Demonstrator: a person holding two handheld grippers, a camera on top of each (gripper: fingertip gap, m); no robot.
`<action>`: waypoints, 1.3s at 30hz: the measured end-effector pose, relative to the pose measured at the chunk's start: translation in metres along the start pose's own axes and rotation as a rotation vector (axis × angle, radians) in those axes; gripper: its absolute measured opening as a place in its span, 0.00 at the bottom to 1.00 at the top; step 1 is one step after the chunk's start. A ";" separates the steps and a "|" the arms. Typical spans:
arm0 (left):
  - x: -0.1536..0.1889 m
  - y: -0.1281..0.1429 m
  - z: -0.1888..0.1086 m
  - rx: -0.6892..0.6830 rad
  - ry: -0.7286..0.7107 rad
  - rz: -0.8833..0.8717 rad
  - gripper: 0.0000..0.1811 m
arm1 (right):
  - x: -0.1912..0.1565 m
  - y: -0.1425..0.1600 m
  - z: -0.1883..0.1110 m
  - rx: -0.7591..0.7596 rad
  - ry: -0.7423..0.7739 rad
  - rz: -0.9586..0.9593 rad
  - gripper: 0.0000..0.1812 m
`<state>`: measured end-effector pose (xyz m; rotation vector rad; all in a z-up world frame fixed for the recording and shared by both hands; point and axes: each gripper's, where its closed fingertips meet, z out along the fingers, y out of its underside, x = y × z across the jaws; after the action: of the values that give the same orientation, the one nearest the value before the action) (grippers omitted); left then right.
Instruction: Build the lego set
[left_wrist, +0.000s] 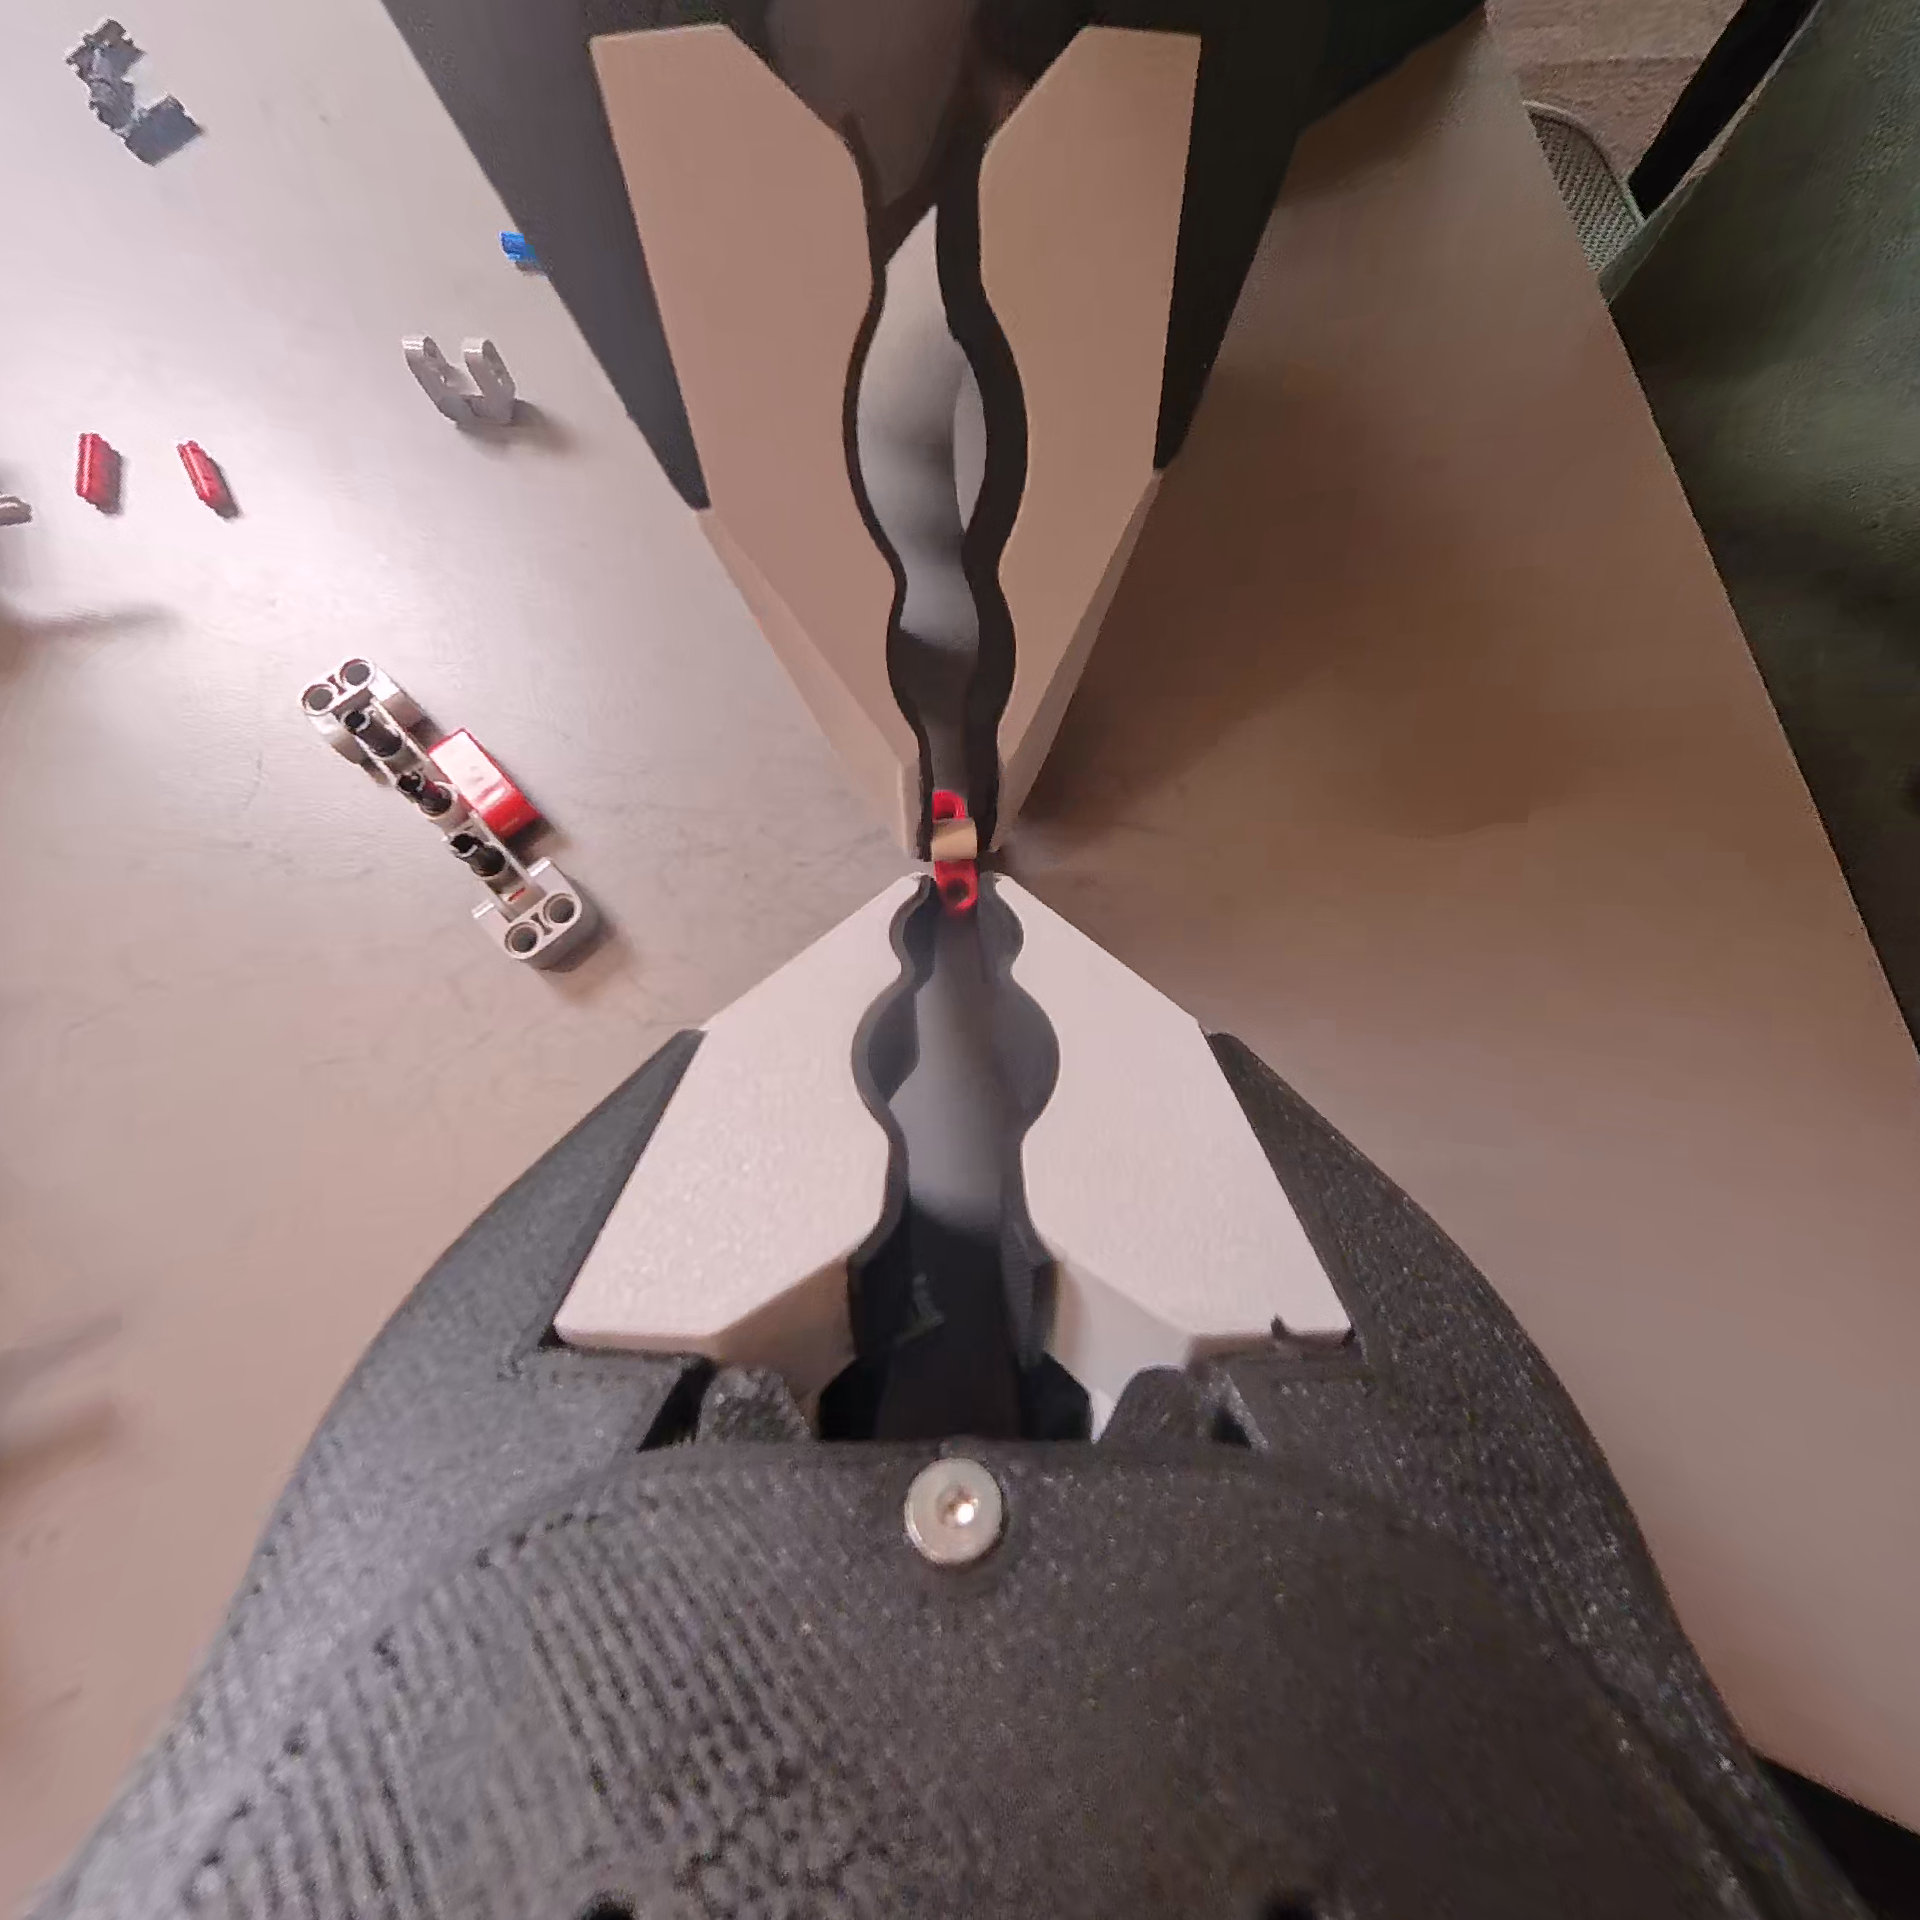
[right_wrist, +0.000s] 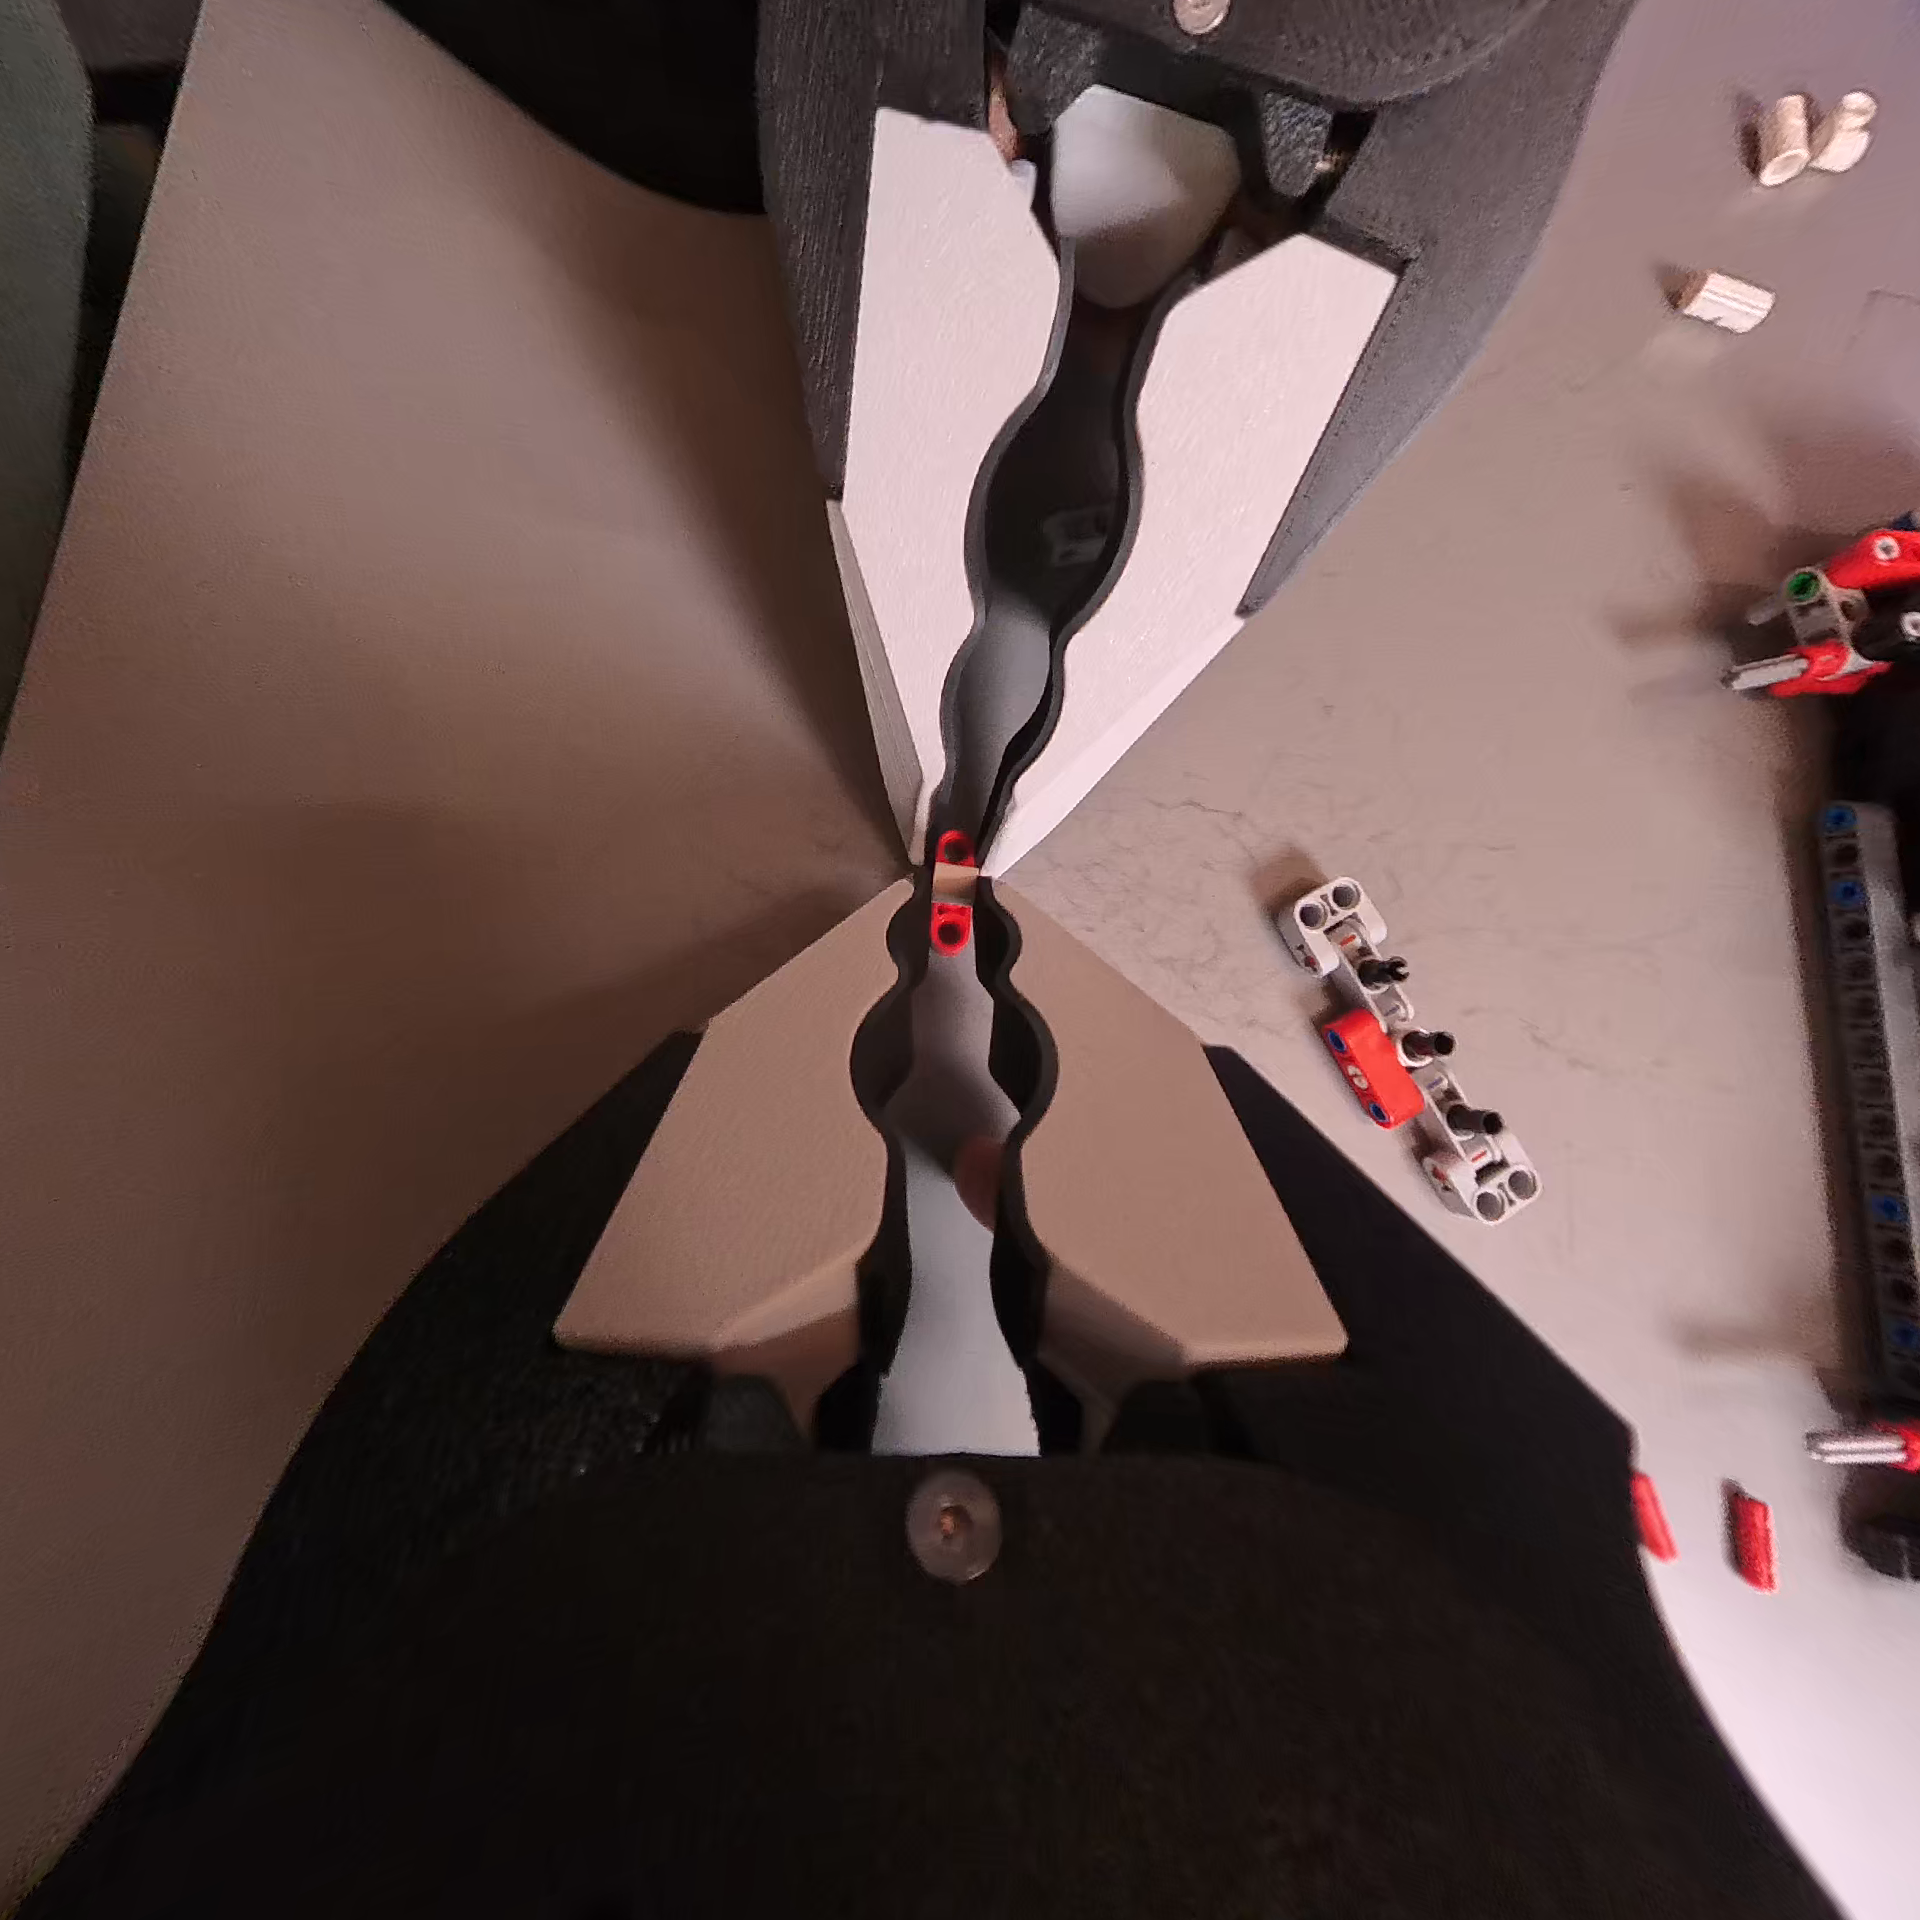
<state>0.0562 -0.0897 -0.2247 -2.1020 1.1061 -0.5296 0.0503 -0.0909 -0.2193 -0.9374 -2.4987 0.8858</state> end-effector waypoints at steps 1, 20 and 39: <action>0.000 0.000 0.000 0.001 0.002 0.000 0.03 | 0.000 0.000 0.000 -0.013 -0.011 -0.020 0.03; -0.020 -0.016 -0.028 0.150 -0.037 -0.131 0.15 | 0.063 0.011 -0.071 0.208 0.248 0.099 0.10; -0.084 -0.002 -0.017 -0.121 -0.469 0.402 0.10 | 0.088 0.046 -0.063 0.178 0.328 0.149 0.14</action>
<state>0.0006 -0.0255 -0.2146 -1.8900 1.2474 0.2173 0.0385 0.0230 -0.1945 -1.1185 -2.0618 0.8996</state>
